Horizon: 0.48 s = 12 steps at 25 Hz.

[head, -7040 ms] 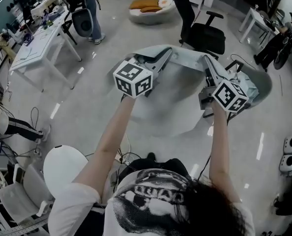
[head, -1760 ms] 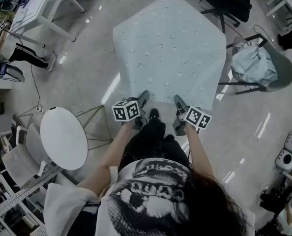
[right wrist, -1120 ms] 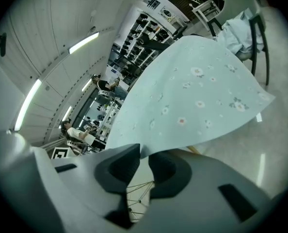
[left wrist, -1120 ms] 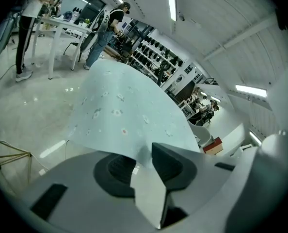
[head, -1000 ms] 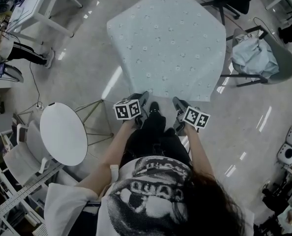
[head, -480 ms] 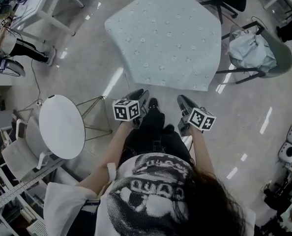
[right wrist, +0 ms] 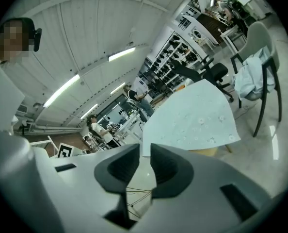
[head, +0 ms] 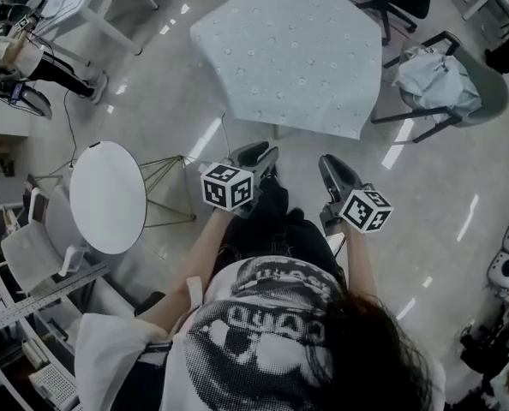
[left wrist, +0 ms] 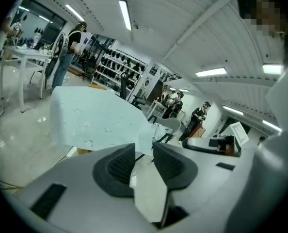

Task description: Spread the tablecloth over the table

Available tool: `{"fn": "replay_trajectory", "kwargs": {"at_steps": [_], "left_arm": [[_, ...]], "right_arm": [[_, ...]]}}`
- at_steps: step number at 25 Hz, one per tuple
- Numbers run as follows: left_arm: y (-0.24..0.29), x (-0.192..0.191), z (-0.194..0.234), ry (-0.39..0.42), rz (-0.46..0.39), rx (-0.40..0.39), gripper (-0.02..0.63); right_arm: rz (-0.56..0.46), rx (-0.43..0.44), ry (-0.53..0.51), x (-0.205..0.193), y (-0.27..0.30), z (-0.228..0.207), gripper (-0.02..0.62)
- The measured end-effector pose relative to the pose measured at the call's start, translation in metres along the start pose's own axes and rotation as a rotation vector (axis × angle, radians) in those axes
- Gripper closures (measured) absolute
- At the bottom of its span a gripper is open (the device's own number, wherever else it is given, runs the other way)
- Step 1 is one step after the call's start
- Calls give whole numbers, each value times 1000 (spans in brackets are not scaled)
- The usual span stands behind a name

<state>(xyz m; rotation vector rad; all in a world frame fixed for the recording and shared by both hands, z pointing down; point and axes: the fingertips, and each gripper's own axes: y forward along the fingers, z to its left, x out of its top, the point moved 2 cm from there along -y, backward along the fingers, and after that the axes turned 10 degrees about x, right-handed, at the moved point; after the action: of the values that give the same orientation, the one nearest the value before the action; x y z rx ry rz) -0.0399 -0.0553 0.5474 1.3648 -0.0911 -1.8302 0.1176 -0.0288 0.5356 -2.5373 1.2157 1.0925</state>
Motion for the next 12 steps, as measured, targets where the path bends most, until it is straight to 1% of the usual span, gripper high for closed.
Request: {"fn": "replay_trajectory", "kwargs": {"at_steps": [3,7,10,12], "left_arm": [[-14,0,-23,56,-14,-20,492],[-31,-5,-53,151,-20,-34,492],[-43,-8,-73,215,-33,-39,492],[-51,-9,-84,244,-48,-45,493]], "right_arm": [[-9,27,-54,6,-14,17,535],[-25,63,-96,10,-32,36,538],[-33,74,-122,10,-46,46,541],[-34,73,-134,9,-54,51,549]]}}
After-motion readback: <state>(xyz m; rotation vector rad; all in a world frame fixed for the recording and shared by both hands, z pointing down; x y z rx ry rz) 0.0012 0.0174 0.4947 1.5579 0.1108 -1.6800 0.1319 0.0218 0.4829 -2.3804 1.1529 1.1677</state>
